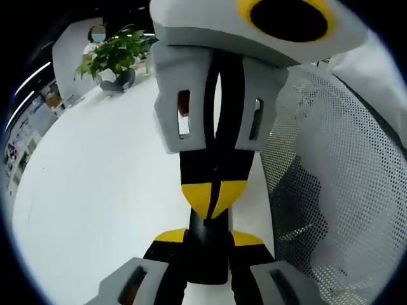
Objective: Press the specified remote control buttons in sequence, fully releasing each button before pressing the next.
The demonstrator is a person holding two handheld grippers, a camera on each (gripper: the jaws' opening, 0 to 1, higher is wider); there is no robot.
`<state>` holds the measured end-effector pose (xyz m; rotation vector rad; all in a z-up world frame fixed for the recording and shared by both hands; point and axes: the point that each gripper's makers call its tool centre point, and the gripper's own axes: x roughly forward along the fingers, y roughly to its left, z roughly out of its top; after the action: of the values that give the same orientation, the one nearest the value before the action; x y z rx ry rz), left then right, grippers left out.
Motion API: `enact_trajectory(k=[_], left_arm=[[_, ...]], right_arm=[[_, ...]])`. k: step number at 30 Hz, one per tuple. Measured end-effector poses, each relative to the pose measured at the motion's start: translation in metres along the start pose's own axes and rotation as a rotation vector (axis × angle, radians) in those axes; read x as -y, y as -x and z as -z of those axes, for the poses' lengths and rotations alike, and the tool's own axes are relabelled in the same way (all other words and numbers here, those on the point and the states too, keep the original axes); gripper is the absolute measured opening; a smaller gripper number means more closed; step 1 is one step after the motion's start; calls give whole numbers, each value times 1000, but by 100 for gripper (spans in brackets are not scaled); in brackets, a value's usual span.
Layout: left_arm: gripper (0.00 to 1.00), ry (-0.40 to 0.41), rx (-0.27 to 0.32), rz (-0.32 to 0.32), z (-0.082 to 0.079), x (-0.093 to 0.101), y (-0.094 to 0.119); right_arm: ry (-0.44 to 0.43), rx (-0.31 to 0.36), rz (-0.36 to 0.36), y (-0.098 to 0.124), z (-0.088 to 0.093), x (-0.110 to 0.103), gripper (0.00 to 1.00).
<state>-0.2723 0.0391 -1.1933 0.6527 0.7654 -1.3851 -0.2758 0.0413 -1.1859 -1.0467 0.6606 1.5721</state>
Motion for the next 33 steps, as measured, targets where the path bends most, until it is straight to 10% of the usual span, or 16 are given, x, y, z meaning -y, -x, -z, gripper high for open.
enact_trajectory(k=[8, 26, 33], left_arm=[[22, -8, 19, -11, 0, 0, 0], [22, -4, 21, -18, 0, -1, -1], [22, 1, 25, -19, 0, -1, -1]], right_arm=[[-145, 91, -6, 0, -7, -2, 0], [-211, 41, 76, -5, -9, 5, 0], [-271, 160, 96, -2, -9, 4, 0]])
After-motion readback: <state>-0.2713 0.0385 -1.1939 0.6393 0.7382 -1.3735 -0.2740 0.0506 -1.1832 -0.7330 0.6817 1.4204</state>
